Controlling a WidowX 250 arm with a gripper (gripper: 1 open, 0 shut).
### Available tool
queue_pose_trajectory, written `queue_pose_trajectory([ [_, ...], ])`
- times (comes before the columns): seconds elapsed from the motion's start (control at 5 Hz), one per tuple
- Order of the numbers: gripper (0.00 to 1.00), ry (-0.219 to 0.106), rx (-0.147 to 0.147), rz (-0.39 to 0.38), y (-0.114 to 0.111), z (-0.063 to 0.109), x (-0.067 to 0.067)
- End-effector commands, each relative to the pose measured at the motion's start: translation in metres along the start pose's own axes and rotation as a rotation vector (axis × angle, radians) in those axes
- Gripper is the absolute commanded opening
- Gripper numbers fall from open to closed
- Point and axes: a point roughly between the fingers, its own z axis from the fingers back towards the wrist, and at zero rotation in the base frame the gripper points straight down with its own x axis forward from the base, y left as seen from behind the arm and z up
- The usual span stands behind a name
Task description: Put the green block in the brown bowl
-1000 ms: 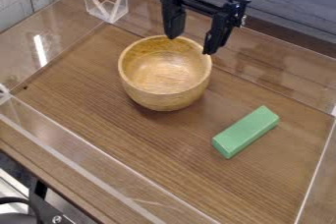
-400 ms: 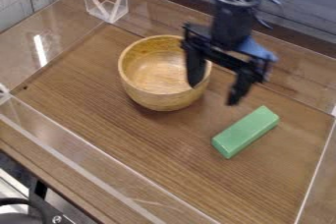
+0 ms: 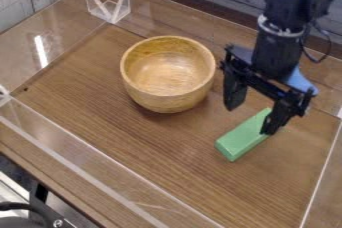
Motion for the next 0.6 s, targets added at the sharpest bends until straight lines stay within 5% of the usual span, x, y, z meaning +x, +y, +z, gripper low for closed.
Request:
queue_pose_trajectory([
  [0.0,1.0,-0.063,0.011,-0.06,0.003,0.002,0.002],
  [0.4,1.0,-0.106,0.013,-0.169,-0.003,-0.009,0.001],
])
